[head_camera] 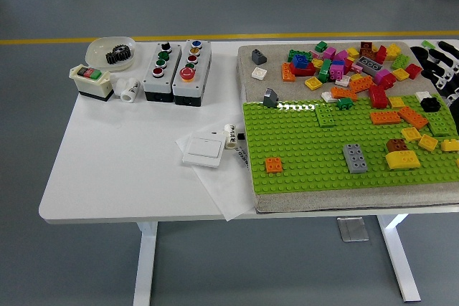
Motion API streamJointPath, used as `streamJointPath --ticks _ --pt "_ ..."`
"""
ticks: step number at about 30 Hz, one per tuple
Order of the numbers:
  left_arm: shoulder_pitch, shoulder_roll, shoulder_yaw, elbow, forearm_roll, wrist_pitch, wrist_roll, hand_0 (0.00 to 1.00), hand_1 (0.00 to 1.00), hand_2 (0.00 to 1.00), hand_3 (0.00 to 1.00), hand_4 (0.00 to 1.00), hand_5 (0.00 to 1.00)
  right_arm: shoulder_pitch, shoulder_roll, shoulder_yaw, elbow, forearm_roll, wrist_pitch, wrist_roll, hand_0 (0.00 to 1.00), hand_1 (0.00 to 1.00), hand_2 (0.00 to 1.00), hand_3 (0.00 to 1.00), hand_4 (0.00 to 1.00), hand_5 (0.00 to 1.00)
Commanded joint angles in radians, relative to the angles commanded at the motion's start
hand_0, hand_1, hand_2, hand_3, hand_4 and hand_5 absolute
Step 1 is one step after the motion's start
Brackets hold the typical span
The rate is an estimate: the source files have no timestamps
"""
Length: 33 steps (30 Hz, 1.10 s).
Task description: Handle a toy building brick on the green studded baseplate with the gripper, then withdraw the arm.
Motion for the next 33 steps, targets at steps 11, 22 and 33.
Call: streamJointPath --ticks 11,22,33 --pt "0.005 0.003 0.002 0.0 -0.004 0.003 0.0 0.782 0.797 0.793 0.637 0.712 0.614 -0.007 0.004 -0.003 -0.003 -0.007 -0.007 -0.003 0.875 0.82 0.834 0.836 0.998 0.973" --pt "0.01 0.002 -0.007 0.003 0.003 0.007 -0.004 0.785 0.797 0.794 0.638 0.712 0.614 -0.014 0.012 0.001 0.0 -0.008 -0.002 -0.008 0.886 0.826 0.838 0.839 0.998 0.983" --pt "0.014 0.003 -0.021 0.006 0.025 0.006 -0.005 0.785 0.799 0.796 0.638 0.714 0.617 -0.024 0.018 0.013 0.004 -0.017 0.0 -0.01 0.892 0.828 0.841 0.842 0.998 0.987"
